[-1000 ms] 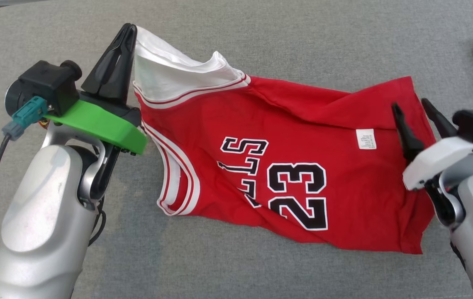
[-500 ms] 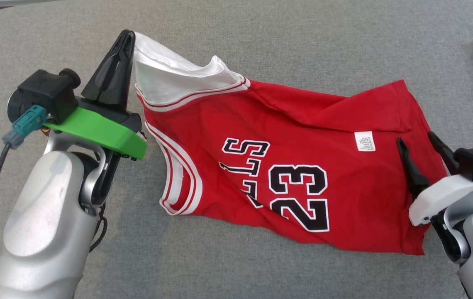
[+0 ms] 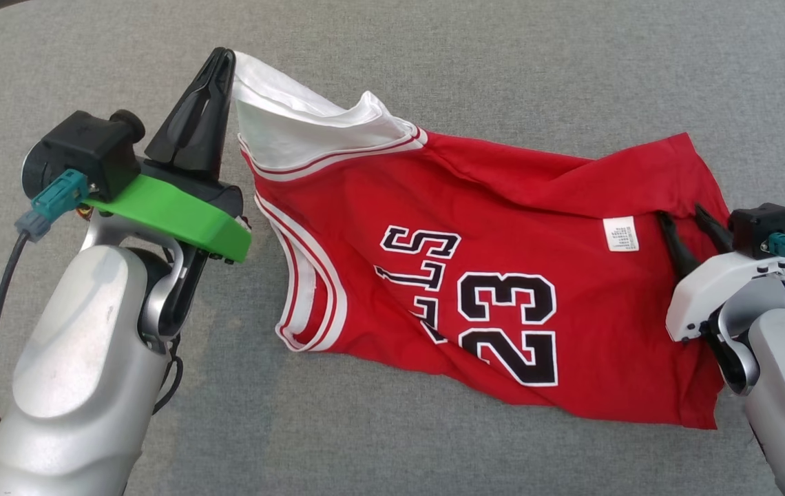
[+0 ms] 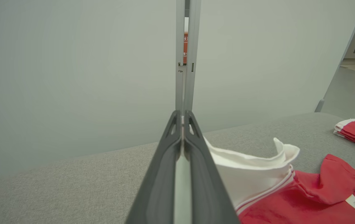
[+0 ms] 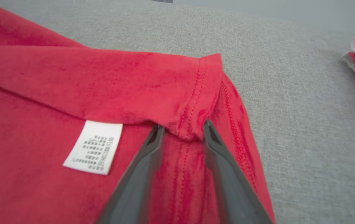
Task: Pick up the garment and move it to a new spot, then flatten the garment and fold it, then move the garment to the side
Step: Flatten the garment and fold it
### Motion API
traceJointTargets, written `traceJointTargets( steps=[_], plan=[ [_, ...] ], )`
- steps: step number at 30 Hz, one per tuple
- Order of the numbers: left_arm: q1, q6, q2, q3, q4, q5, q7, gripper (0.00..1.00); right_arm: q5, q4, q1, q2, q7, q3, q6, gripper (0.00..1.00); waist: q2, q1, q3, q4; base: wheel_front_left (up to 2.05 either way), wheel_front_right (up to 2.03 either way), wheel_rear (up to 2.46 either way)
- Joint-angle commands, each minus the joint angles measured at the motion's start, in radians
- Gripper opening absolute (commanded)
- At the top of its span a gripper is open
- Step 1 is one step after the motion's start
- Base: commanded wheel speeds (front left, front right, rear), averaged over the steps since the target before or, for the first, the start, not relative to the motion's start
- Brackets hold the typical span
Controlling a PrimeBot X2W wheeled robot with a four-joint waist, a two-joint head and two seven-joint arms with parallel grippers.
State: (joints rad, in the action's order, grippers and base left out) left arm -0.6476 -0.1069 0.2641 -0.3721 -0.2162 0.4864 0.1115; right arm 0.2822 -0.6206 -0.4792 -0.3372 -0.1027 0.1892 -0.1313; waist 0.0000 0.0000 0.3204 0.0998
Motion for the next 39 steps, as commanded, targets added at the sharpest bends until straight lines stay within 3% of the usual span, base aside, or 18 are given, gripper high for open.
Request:
traceJointTargets(
  steps=[1,10,16,28,34,39],
  plan=[
    [-0.015,-0.005,-0.001,-0.002,-0.004,0.004,0.007,0.00,-0.008,-0.015,-0.021,-0.007,-0.019,0.009,0.001,0.00,0.0000,0.0000,0.002,0.003,0.00,0.00,0.00],
    [-0.021,-0.003,0.024,0.007,-0.013,0.003,0.024,0.00,0.032,-0.021,-0.090,-0.001,-0.093,0.016,0.001,0.00,0.0000,0.0000,-0.032,-0.016,0.00,0.00,0.00],
    [-0.038,0.003,0.058,0.026,0.007,0.002,0.020,0.00,0.103,0.056,-0.147,-0.047,-0.097,0.005,0.001,0.00,0.0000,0.0000,-0.101,-0.041,0.00,0.00,0.00],
    [-0.157,-0.002,0.160,0.044,0.113,-0.018,-0.077,0.00,0.239,0.272,-0.218,-0.169,0.064,-0.063,0.001,0.00,0.0000,0.0000,-0.217,-0.054,0.00,0.00,0.00],
    [-0.328,-0.012,0.172,0.023,0.111,-0.005,-0.168,0.00,0.269,0.306,-0.354,-0.176,0.198,-0.036,0.001,0.00,0.0000,0.0000,-0.144,-0.063,0.00,0.00,0.00],
    [-0.565,-0.021,0.160,-0.043,-0.009,-0.037,-0.207,0.00,0.250,0.210,-0.563,-0.154,0.284,0.019,0.001,0.00,0.0000,0.0000,0.003,-0.054,0.00,0.00,0.00]
  ],
)
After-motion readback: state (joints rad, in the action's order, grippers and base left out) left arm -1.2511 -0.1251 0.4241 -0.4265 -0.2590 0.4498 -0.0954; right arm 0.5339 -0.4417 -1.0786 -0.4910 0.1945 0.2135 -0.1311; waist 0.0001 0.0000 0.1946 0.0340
